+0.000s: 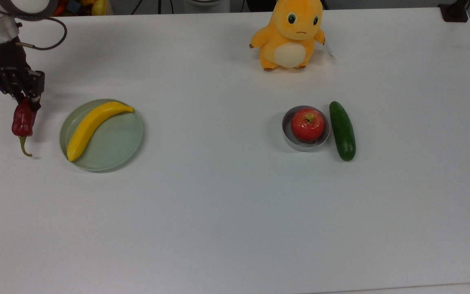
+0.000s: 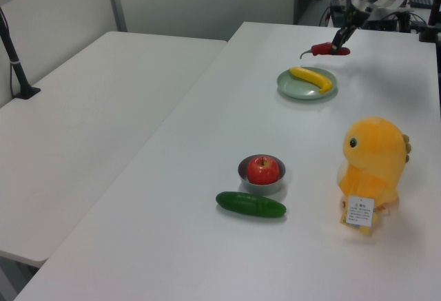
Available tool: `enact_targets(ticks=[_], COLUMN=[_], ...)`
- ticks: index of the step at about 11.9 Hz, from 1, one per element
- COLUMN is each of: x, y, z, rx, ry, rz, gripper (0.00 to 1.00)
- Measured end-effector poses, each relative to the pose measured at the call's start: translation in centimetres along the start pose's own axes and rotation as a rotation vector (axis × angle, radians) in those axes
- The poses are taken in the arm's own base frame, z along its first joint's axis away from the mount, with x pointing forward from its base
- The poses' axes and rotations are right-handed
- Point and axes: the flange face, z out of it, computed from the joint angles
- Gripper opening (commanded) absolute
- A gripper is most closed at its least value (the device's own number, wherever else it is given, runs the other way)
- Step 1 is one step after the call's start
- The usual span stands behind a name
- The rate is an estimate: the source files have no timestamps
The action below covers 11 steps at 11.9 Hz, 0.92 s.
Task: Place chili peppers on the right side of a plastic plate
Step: 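Lower the chili pepper beside the plate rim and open the gripper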
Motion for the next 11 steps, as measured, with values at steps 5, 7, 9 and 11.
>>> enact_targets(ticks=[5, 7, 9, 11], x=[-0.4, -0.3, -0.4, -0.3], y=[-0.5, -1.2, -1.3, -1.3], z=[3.1, 4.0, 4.5, 4.5], rx=[-0.032, -0.033, -0.032, -0.033], ry=[-0.007, -0.005, -0.012, -0.009], rz=[-0.012, -0.021, -0.022, -0.023], gripper=[0.61, 0.86, 1.00, 1.00])
